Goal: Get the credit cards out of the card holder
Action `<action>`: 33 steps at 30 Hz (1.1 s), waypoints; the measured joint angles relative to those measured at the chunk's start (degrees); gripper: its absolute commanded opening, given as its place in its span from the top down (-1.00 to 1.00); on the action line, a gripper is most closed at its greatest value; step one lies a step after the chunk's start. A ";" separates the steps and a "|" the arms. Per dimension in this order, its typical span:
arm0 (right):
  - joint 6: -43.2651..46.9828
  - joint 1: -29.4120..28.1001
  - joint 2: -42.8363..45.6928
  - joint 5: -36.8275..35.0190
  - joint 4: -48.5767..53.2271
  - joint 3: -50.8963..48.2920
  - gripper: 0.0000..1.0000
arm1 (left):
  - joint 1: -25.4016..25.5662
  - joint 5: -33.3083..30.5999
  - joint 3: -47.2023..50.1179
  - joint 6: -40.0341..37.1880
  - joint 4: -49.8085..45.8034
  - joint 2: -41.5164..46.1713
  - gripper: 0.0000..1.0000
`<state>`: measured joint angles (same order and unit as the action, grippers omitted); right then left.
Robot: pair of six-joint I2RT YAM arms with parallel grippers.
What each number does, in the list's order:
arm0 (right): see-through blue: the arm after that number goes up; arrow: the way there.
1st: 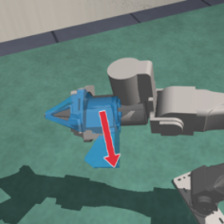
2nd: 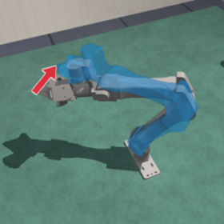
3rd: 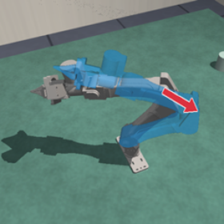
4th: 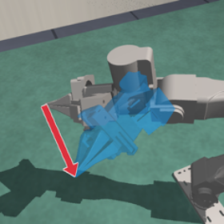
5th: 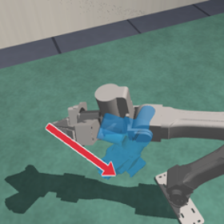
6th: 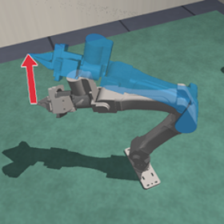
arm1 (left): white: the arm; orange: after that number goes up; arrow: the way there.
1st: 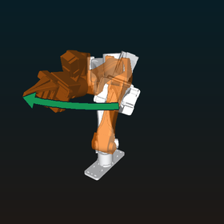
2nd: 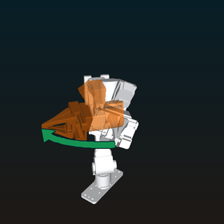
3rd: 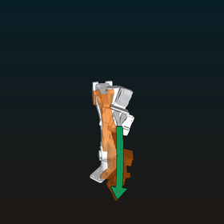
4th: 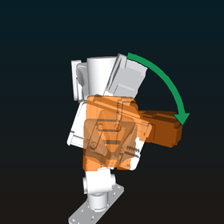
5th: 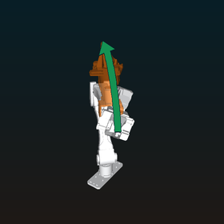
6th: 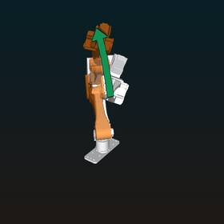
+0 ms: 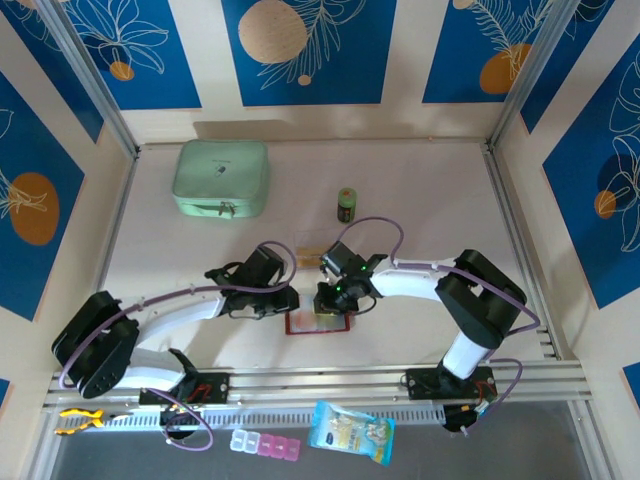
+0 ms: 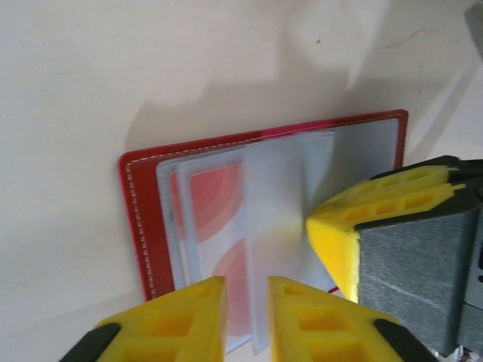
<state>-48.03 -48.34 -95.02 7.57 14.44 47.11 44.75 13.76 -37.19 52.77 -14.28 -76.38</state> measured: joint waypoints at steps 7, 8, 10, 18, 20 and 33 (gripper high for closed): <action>-0.02 0.37 0.72 0.61 -1.92 -1.44 0.71 | 0.00 2.40 0.02 1.60 4.31 -1.79 0.38; -0.02 0.37 0.74 0.63 -2.14 -1.60 0.71 | 0.00 2.60 0.02 1.79 4.66 -2.27 0.38; -0.02 0.37 0.74 0.70 -2.49 -1.81 0.71 | 0.00 2.78 0.02 1.90 5.05 -3.39 0.38; -0.04 0.48 0.74 1.09 -2.89 -1.92 0.71 | 0.00 2.82 0.02 2.51 5.66 -6.47 0.49; -0.04 0.48 0.74 1.09 -2.89 -1.92 0.71 | 0.00 3.08 0.02 2.75 6.16 -7.10 0.53; -0.04 0.63 0.98 1.51 -3.41 -2.25 0.68 | 0.26 4.74 -0.24 3.34 7.78 -8.52 0.68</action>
<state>-48.07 -47.70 -94.04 9.08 11.03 44.86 45.01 18.50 -37.43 56.12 -6.50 -84.90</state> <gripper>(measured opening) 0.151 0.161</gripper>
